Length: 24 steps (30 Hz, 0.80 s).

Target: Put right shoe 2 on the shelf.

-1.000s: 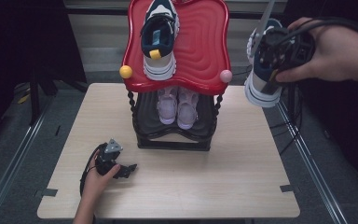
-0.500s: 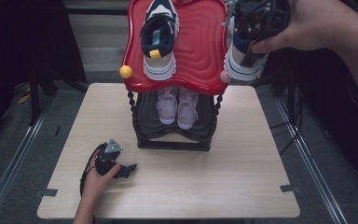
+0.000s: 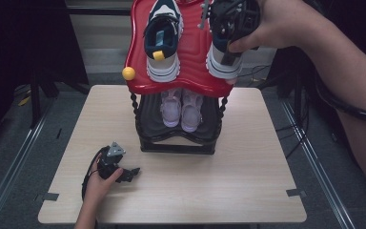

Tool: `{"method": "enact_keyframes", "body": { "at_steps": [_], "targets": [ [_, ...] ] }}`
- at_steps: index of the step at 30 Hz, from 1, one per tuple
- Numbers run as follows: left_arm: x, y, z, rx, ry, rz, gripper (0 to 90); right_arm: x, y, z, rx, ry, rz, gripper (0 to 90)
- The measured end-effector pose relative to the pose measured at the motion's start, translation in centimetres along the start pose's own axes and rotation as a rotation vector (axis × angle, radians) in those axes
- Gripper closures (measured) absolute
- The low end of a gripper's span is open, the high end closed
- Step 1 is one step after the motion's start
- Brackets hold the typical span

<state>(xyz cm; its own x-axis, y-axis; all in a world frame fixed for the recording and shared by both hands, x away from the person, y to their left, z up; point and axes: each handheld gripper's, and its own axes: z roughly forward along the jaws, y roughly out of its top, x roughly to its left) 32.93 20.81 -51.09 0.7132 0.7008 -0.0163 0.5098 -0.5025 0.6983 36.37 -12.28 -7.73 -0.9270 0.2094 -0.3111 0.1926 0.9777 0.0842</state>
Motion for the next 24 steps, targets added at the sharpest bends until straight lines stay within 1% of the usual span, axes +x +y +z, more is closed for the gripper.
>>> {"method": "enact_keyframes", "body": {
  "at_steps": [1, 2, 6, 7, 10, 11, 19, 22, 23, 24],
  "targets": [
    [0.0, 0.0, 0.0, 0.000, 0.000, 0.000, 0.0, 0.0, 0.2, 0.2, 0.003, -0.001, -0.002, 72.9],
    [0.0, 0.0, 0.0, 0.000, 0.000, 0.000, 0.0, -0.1, 0.4, 0.4, 0.004, -0.013, -0.011, 73.0],
    [0.0, 0.0, 0.0, 0.000, 0.000, 0.000, 0.0, -0.3, 1.2, 1.1, -0.002, -0.007, -0.020, 72.9],
    [0.0, 0.0, 0.0, 0.000, 0.001, 0.000, 0.0, -0.4, 1.5, 1.4, -0.009, -0.008, -0.030, 72.9],
    [0.0, 0.0, 0.0, 0.000, 0.000, 0.000, 0.0, -0.5, 2.1, 1.8, 0.000, -0.018, -0.030, 72.9],
    [0.0, 0.0, 0.0, 0.000, 0.000, 0.000, 0.0, -0.7, 2.3, 1.9, -0.008, -0.013, -0.033, 72.9],
    [0.0, 0.0, 0.0, 0.000, 0.000, 0.001, 0.0, -1.1, 3.4, 3.0, 0.005, -0.003, -0.046, 72.7],
    [0.0, 0.0, 0.0, 0.000, 0.000, 0.000, 0.0, -1.2, 3.8, 3.3, 0.005, -0.009, -0.048, 72.6],
    [0.0, 0.0, 0.0, 0.000, 0.000, 0.001, 0.0, -1.2, 3.9, 3.4, 0.004, -0.012, -0.058, 72.6],
    [0.0, 0.0, 0.0, 0.000, -0.001, 0.001, 0.0, -1.2, 4.0, 3.5, 0.004, -0.011, -0.050, 72.6]
  ]
}}
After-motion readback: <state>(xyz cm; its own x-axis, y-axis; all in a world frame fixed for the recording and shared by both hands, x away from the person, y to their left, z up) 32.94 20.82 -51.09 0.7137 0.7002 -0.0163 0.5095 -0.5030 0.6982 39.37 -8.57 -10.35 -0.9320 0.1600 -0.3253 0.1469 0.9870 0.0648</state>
